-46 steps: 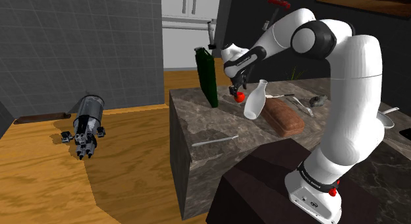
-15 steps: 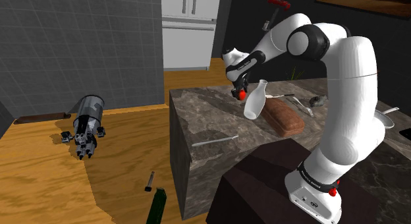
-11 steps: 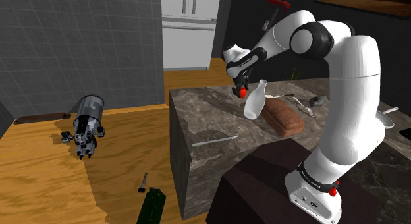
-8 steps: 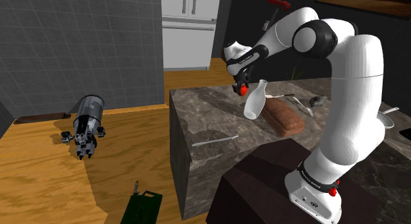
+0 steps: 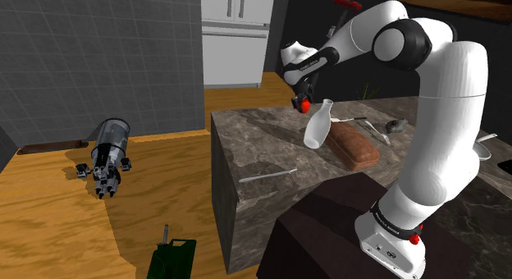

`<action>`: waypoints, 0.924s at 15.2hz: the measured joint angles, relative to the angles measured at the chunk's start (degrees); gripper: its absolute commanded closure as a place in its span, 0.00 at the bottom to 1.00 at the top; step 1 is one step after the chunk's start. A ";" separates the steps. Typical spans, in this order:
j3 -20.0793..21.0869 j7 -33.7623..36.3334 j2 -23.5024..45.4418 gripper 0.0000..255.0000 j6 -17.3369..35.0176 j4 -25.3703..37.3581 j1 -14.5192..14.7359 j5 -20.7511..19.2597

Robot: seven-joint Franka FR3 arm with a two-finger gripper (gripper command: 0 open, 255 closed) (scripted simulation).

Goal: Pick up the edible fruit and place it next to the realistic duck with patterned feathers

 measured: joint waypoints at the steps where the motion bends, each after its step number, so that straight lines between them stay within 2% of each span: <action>1: 0.01 -0.26 -0.42 1.00 -0.52 0.14 0.01 0.08; 12: 0.16 -3.00 -4.59 1.00 -6.39 2.38 0.27 0.84; 14: -0.31 -3.81 -6.20 1.00 -5.49 0.32 -0.48 0.46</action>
